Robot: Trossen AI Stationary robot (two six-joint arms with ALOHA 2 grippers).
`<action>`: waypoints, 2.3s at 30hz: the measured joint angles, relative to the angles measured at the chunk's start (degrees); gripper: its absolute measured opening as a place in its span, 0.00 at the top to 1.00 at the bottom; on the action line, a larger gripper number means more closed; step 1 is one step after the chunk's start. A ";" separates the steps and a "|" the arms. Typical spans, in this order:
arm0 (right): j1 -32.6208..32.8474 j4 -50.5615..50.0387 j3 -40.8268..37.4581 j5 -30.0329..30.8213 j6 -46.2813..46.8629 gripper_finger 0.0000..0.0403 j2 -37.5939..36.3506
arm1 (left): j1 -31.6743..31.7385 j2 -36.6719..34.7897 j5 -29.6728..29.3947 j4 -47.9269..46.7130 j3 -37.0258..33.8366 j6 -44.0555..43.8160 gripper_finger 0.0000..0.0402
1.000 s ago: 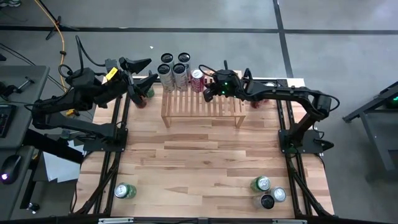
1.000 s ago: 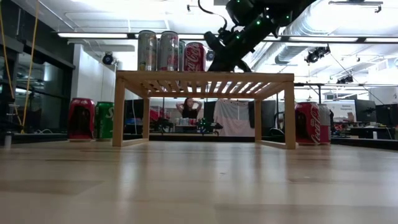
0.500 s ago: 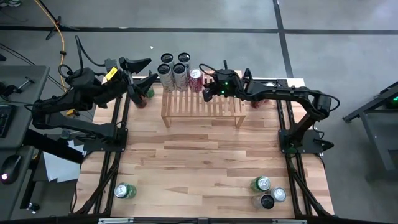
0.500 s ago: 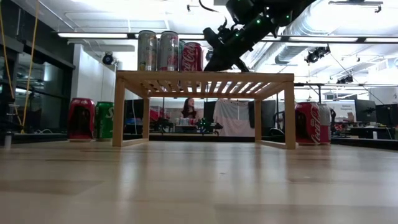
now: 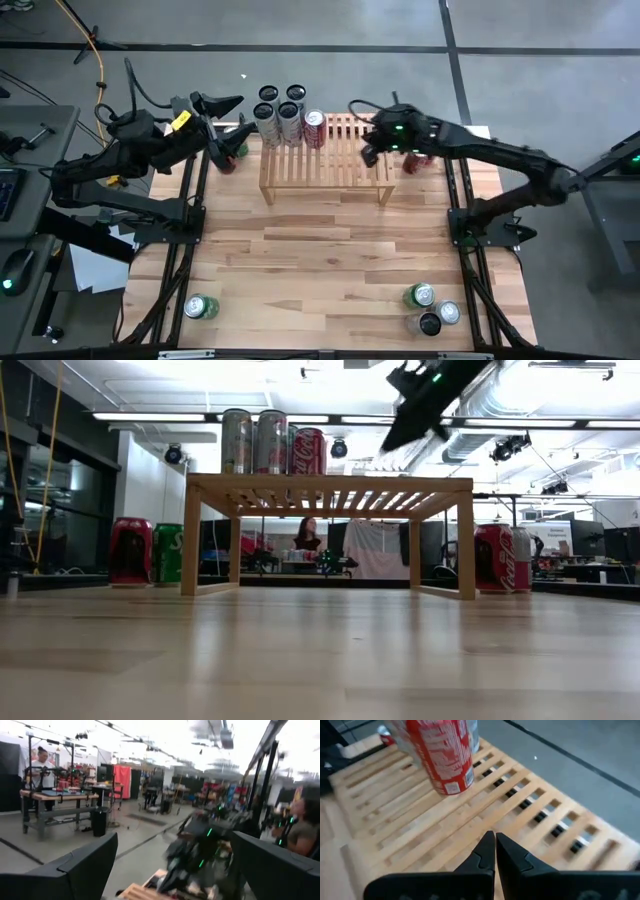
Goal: Place canned beverage on shelf
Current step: Put the left red soda can on the shelf aligned with other red soda can
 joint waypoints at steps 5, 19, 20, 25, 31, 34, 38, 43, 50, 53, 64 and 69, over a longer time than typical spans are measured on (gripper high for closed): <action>0.09 -4.26 0.00 0.20 0.51 1.00 -8.14 | 0.01 0.02 -0.26 -4.20 0.00 0.51 0.06; 0.09 -5.98 0.00 1.69 2.22 1.00 -11.81 | 8.52 1.38 -25.52 -40.82 7.52 -25.52 0.06; 0.09 -6.29 0.00 1.69 2.22 1.00 -11.39 | 10.11 1.98 -24.71 -46.56 8.08 -28.68 0.06; 0.09 -6.48 0.00 1.69 2.11 1.00 -8.89 | 16.81 4.90 -17.69 -66.46 4.26 -41.16 0.06; 0.09 -6.48 0.00 1.69 1.55 1.00 -6.76 | 21.43 5.57 -11.78 -66.01 -7.93 -45.74 0.06; 0.09 -6.51 0.00 1.69 1.55 1.00 -6.55 | 23.65 5.59 -10.06 -64.44 -13.97 -47.32 0.06; 0.09 -6.48 0.00 1.69 1.55 1.00 -6.57 | 26.35 5.50 -10.44 -62.69 -18.95 -48.57 0.06; 0.09 -6.47 0.00 1.69 1.77 1.00 -6.57 | 29.07 5.50 -11.81 -55.93 -22.68 -46.65 0.06; 0.09 -6.47 0.00 1.69 2.20 1.00 -6.57 | 34.07 5.76 -11.19 -49.58 -26.19 -47.38 0.06; 0.09 -6.47 0.00 1.69 2.20 1.00 -6.57 | 36.04 5.76 -9.32 -45.99 -27.69 -46.22 0.06; 0.09 -6.47 -0.02 1.71 2.20 1.00 -6.57 | 40.04 8.15 -4.63 -36.31 -31.99 -45.84 0.06; 0.09 -6.47 -0.02 1.71 2.20 1.00 -6.57 | 40.19 10.65 -3.71 -36.10 -32.83 -45.92 0.06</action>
